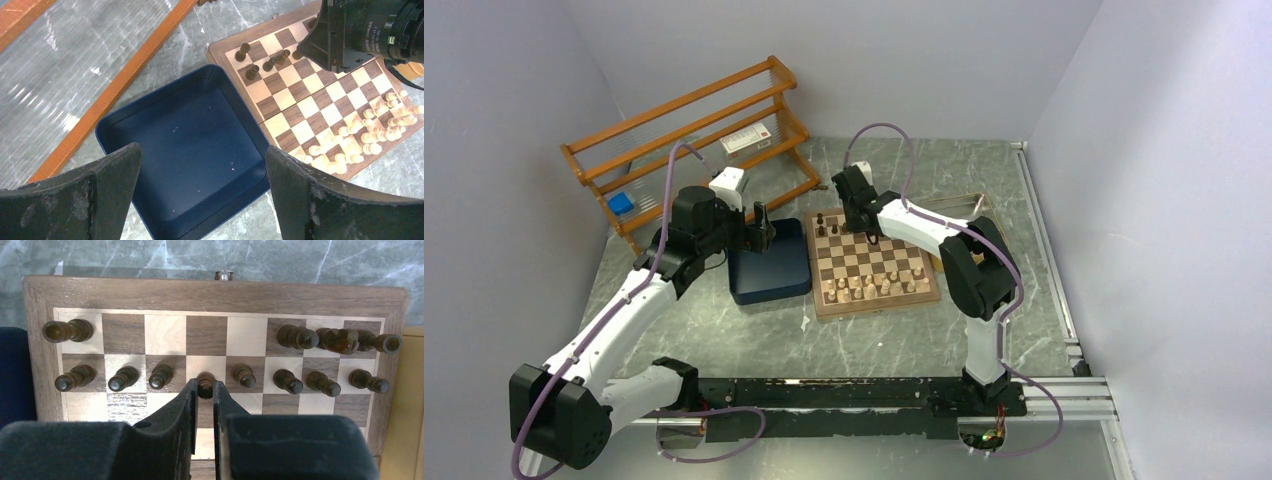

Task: Set up the chess pieces on the board
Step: Place the chess piece on the chessboard.

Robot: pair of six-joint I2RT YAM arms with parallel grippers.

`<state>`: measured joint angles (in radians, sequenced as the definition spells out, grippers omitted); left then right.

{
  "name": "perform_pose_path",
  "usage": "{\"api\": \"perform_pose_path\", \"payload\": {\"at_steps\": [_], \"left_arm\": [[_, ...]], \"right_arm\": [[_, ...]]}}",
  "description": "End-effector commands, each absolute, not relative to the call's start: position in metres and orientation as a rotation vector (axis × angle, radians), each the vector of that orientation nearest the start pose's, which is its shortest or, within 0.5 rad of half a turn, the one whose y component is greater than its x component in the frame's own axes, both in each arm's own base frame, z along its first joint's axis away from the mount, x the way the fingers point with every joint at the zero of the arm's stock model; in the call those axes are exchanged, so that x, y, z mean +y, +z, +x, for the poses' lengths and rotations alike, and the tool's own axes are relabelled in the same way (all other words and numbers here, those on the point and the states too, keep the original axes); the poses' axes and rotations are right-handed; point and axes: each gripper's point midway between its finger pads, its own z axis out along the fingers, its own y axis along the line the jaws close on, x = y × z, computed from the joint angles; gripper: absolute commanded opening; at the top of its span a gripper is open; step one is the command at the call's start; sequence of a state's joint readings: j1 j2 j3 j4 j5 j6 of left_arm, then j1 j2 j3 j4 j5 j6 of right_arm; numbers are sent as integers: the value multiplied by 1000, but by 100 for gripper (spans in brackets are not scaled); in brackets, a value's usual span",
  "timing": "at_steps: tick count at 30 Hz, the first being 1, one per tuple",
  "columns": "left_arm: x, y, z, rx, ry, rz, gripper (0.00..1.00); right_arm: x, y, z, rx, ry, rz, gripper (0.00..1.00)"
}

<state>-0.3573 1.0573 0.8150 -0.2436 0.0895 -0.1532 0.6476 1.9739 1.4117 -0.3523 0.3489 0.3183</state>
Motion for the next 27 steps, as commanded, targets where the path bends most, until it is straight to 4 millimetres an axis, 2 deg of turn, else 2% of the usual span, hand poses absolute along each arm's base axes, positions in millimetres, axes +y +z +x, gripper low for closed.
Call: {"api": "perform_pose_path", "payload": {"at_steps": [1, 15, 27], "left_arm": [[-140, 197, 310, 2047, -396, 281, 98], [-140, 196, 310, 2049, -394, 281, 98], [-141, 197, 311, 2047, -394, 283, 98]], "right_arm": [[251, 61, 412, 2413, -18, -233, 15], [256, 50, 417, 2417, -16, -244, 17], [251, 53, 414, 2434, -49, -242, 15]]}}
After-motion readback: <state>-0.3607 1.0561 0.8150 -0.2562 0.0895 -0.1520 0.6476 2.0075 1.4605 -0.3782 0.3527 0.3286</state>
